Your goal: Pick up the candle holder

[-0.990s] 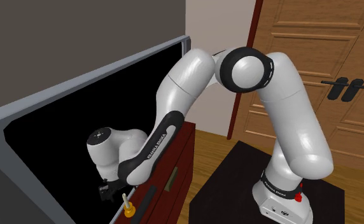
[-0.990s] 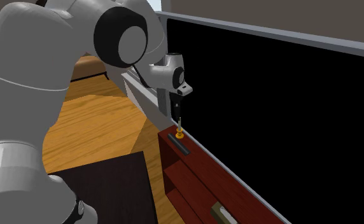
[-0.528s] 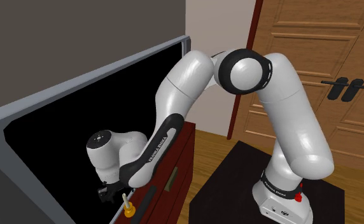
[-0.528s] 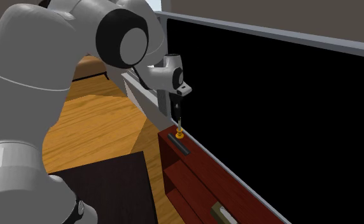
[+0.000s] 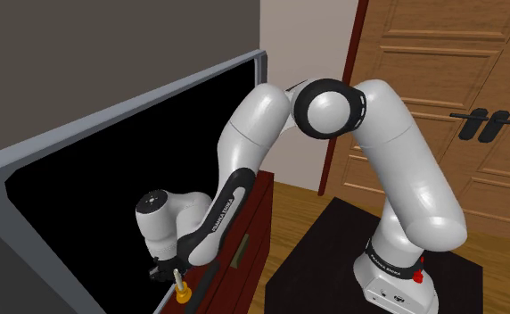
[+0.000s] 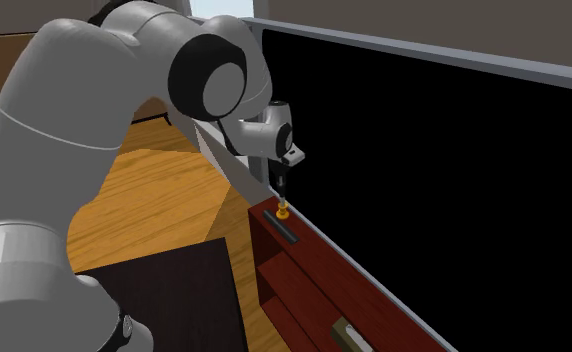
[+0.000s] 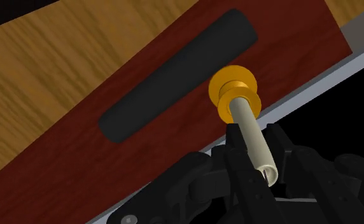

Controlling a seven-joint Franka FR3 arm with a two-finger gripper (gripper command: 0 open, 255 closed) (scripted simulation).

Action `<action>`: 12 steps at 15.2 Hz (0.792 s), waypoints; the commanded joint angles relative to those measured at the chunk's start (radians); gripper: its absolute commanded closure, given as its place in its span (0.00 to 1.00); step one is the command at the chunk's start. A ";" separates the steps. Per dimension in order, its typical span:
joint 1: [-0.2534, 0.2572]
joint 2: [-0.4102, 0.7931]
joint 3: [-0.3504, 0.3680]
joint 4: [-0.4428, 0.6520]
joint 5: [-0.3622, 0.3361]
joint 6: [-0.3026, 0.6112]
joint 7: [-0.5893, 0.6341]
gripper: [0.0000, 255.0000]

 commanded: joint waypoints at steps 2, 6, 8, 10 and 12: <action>0.006 -0.010 0.015 0.026 0.020 -0.051 -0.004 1.00; -0.010 -0.052 0.036 0.016 0.042 -0.082 -0.018 1.00; -0.018 -0.073 0.047 0.012 0.053 -0.098 -0.026 1.00; -0.025 -0.093 0.057 0.009 0.065 -0.115 -0.034 1.00; -0.032 -0.113 0.067 0.006 0.077 -0.132 -0.042 1.00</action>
